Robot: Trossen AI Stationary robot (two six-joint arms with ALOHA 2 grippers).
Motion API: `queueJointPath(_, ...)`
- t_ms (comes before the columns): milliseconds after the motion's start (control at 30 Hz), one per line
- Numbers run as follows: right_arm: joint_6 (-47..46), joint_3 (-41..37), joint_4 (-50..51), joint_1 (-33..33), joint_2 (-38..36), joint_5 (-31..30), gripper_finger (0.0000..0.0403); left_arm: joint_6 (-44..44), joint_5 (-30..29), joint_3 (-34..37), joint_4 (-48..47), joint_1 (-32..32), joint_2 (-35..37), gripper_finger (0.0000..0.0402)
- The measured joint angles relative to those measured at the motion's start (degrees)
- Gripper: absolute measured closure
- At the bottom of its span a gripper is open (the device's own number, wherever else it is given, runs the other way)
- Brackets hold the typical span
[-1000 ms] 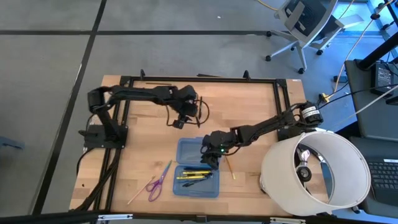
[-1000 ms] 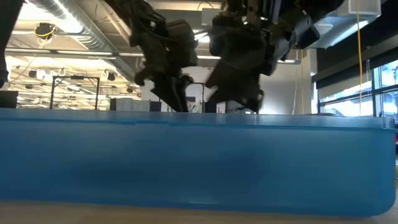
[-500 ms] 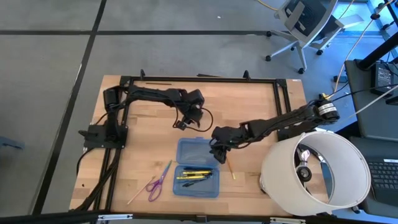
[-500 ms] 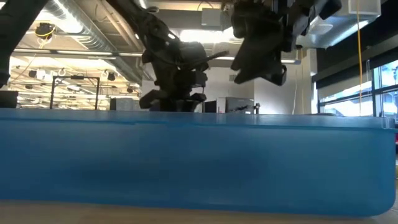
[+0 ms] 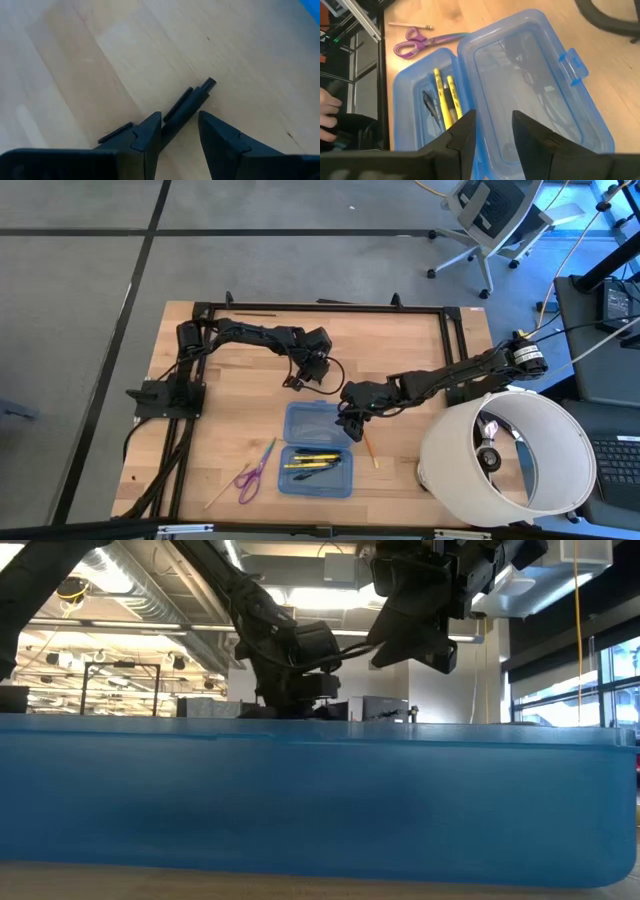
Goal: Pick & place school supplies into a supply box
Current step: Put the black pen into the blue supply box
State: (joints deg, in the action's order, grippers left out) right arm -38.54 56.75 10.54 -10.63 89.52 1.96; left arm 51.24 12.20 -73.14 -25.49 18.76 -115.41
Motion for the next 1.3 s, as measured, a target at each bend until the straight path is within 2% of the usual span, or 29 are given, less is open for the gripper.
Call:
queueJointPath(200, 0.0, 0.0, 0.0, 0.0, 0.0, 0.0, 0.0274, -4.3, 0.0, -0.1, -2.0, 0.1, -0.7, 0.0277)
queueJointPath(467, 1.4, 0.0, 0.2, 0.0, 0.0, 0.0, 0.0274, -21.0, -0.9, -0.2, -6.0, 0.1, -0.6, 0.0277)
queueJointPath(633, 1.6, 0.0, 0.2, 0.0, 0.0, 0.0, 0.0274, -26.3, -2.1, -0.1, -7.7, -0.3, -0.6, 0.0278)
queueJointPath(767, 1.7, 0.0, 0.2, 0.0, 0.0, 0.0, 0.0274, -28.2, -4.5, -0.1, -9.8, -1.3, -0.5, 0.0296)
queueJointPath(933, 1.8, 0.0, 0.2, -0.1, 0.0, 0.0, 0.0274, -37.3, -5.6, -0.1, -10.5, -2.9, -0.4, 0.033)
queueJointPath(1133, 4.4, 0.0, 0.4, -0.1, 0.0, 0.0, 0.0274, -39.2, -8.2, -0.1, -10.7, -4.3, -0.3, 0.0359)
queueJointPath(1300, 4.6, 0.0, 0.4, -0.1, 0.0, 0.0, 0.0274, -38.9, -8.5, -0.1, -10.8, -4.4, -0.3, 0.0358)
